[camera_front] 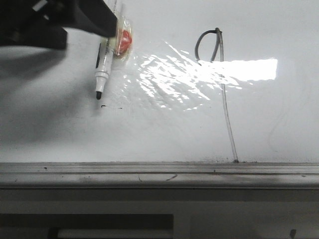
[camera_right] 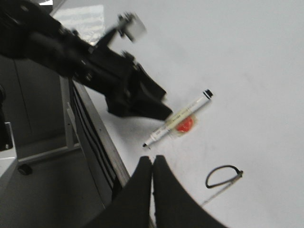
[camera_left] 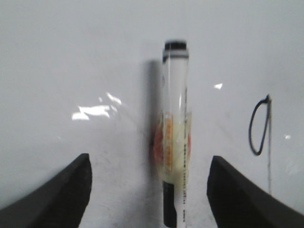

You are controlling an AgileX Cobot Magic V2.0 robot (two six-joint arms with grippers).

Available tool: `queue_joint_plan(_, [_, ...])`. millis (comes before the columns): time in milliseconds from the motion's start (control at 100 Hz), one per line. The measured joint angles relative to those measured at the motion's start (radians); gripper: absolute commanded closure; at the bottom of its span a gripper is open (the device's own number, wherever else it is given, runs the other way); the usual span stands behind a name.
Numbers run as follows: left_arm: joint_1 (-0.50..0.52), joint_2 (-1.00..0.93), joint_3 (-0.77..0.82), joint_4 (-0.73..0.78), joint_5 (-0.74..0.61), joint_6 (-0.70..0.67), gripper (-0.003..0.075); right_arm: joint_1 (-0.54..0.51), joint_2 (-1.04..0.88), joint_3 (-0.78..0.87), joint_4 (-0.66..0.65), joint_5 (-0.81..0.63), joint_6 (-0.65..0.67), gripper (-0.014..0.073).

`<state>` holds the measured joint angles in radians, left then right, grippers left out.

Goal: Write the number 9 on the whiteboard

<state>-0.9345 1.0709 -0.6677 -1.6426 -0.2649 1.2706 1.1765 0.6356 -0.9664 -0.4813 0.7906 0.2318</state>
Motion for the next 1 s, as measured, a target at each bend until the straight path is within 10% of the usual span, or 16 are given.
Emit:
queue_joint_plan(210, [-0.078, -0.368, 0.110, 0.000, -0.010, 0.131, 0.0740, 0.000, -0.203, 0.210, -0.174, 0.000, 0.029, 0.0643])
queue_joint_plan(520, [-0.091, -0.717, 0.340, -0.014, -0.018, 0.152, 0.0741, 0.000, -0.389, 0.474, -0.323, 0.000, 0.130, 0.0643])
queue_joint_plan(1000, [-0.091, -0.750, 0.498, -0.017, -0.018, 0.153, 0.0741, 0.000, -0.397, 0.488, -0.323, 0.002, 0.132, 0.0643])
